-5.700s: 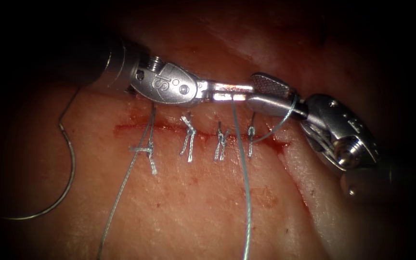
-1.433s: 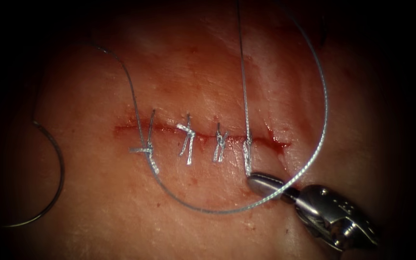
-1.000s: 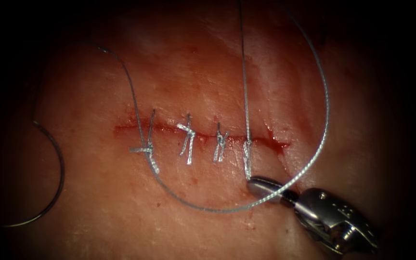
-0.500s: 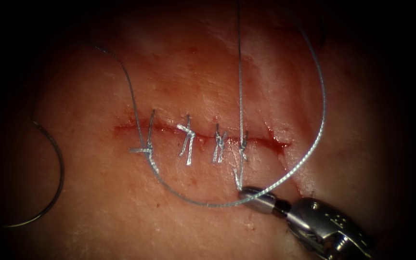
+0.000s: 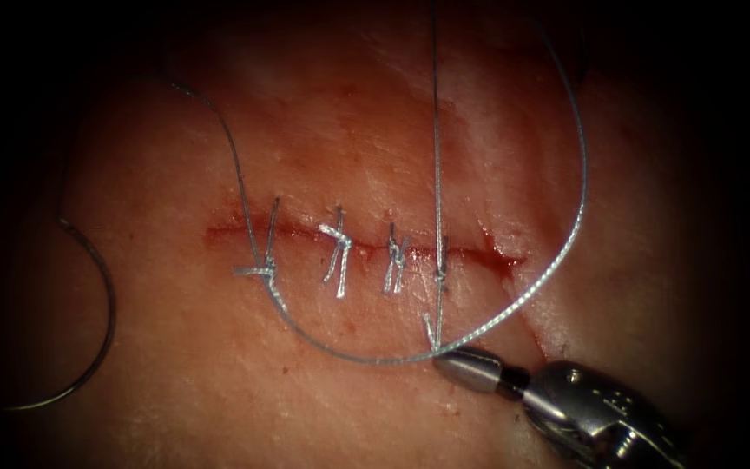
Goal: Wound Closure
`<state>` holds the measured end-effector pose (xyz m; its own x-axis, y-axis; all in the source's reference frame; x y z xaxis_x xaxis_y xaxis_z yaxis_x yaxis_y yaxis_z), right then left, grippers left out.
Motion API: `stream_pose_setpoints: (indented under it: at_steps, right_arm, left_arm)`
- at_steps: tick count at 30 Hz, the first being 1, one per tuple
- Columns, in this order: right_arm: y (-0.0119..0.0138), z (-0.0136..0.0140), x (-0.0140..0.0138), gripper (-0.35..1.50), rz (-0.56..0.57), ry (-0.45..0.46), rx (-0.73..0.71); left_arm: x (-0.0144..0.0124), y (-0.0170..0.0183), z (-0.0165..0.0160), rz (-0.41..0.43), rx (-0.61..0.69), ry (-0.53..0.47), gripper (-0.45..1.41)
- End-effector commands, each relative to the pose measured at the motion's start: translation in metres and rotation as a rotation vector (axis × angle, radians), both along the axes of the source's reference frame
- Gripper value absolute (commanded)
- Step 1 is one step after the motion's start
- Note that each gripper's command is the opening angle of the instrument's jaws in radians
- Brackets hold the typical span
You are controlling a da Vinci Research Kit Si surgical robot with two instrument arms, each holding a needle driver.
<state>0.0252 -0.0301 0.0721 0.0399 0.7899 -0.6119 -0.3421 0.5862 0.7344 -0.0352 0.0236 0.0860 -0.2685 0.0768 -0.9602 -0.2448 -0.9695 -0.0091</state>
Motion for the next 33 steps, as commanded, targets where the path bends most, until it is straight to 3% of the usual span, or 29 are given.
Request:
stream_pose_setpoints:
  at_steps: [1,3,7,9,10,16,27,33]
  right_arm:
    - [0.0002,0.0002,0.0007,-0.35,0.021,0.008,-0.008]
    - [0.0010,-0.0001,0.0005,-0.35,0.048,-0.004,-0.031]
    - [0.0024,-0.0011,0.0005,0.78,0.092,-0.015,-0.060]
    - [0.0032,-0.0018,0.0003,1.18,0.110,-0.020,-0.060]
    - [0.0037,-0.0024,-0.0001,1.28,0.114,-0.018,-0.055]
    - [0.0052,-0.0040,-0.0024,1.33,0.096,-0.033,-0.052]
    - [0.0087,-0.0069,-0.0055,1.25,0.049,-0.011,-0.009]
    - [0.0117,-0.0065,-0.0039,1.26,0.079,-0.031,-0.006]
  left_arm:
    - [-0.0006,0.0005,-0.0003,-0.001,0.005,-0.015,-0.45]
    - [-0.0006,0.0007,-0.0020,0.000,-0.002,-0.028,-0.45]
    - [-0.0011,0.0017,-0.0051,0.004,-0.029,-0.041,-0.45]
    - [-0.0015,0.0022,-0.0061,0.008,-0.040,-0.044,-0.45]
    - [-0.0019,0.0024,-0.0065,0.014,-0.040,-0.050,-0.45]
    - [-0.0024,0.0012,-0.0068,0.040,-0.042,-0.083,-0.45]
    - [-0.0008,-0.0013,-0.0132,0.067,-0.006,-0.156,-0.45]
    - [-0.0014,-0.0020,-0.0161,0.076,-0.015,-0.176,-0.45]
